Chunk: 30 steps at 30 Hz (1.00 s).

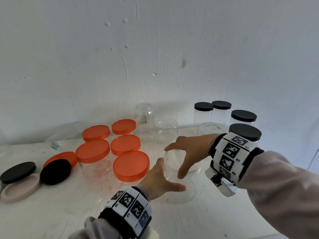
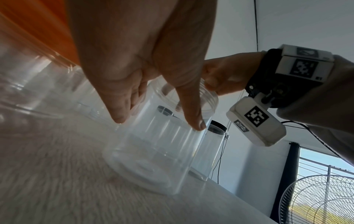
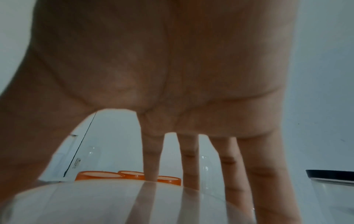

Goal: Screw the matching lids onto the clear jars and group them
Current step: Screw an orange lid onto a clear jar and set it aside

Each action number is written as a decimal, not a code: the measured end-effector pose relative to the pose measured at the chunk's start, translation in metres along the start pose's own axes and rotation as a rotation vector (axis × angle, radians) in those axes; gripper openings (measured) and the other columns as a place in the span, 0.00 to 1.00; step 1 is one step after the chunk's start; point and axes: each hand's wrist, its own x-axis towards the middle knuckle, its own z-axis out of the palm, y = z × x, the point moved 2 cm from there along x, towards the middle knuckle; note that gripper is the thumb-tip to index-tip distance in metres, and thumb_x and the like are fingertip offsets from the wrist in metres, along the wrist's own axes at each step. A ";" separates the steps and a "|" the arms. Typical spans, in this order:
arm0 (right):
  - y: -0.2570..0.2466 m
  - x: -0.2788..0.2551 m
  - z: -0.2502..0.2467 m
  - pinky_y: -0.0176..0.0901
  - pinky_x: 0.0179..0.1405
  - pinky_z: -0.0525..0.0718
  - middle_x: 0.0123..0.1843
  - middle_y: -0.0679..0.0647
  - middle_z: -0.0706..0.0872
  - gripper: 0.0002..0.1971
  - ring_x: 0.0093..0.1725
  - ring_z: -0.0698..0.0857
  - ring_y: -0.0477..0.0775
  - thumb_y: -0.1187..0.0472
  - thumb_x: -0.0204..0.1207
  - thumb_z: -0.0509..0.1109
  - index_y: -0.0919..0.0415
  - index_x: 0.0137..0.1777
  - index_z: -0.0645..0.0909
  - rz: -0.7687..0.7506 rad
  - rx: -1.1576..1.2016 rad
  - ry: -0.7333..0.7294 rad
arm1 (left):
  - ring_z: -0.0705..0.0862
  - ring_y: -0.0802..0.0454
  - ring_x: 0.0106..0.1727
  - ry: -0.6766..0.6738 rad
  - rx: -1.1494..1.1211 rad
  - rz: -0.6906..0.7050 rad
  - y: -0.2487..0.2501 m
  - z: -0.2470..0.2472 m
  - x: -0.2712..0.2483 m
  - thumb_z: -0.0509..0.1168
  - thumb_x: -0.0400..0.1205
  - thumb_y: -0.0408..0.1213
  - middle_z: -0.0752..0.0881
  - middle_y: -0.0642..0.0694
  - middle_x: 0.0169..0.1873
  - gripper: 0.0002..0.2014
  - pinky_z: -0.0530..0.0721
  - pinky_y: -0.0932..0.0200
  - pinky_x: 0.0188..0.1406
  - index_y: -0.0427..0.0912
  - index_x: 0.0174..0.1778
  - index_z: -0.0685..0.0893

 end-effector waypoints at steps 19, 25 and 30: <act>0.014 0.001 0.023 0.55 0.72 0.68 0.76 0.41 0.64 0.48 0.74 0.60 0.51 0.26 0.61 0.70 0.28 0.79 0.48 -0.049 0.020 0.164 | 0.74 0.53 0.68 -0.002 -0.010 0.001 -0.004 0.001 0.003 0.83 0.62 0.48 0.75 0.54 0.68 0.52 0.76 0.53 0.69 0.52 0.77 0.59; 0.023 0.002 0.042 0.47 0.70 0.65 0.79 0.40 0.59 0.47 0.72 0.57 0.47 0.26 0.64 0.67 0.33 0.81 0.50 -0.122 0.115 0.294 | 0.73 0.56 0.65 -0.005 0.012 0.023 -0.005 0.002 0.005 0.82 0.61 0.52 0.74 0.55 0.70 0.52 0.75 0.58 0.63 0.54 0.77 0.58; 0.033 0.000 0.038 0.54 0.75 0.68 0.80 0.43 0.65 0.45 0.76 0.65 0.49 0.21 0.64 0.55 0.40 0.81 0.59 -0.132 0.341 0.352 | 0.73 0.56 0.68 0.004 0.014 0.065 -0.008 0.003 0.001 0.82 0.60 0.53 0.74 0.58 0.67 0.51 0.73 0.60 0.65 0.54 0.76 0.61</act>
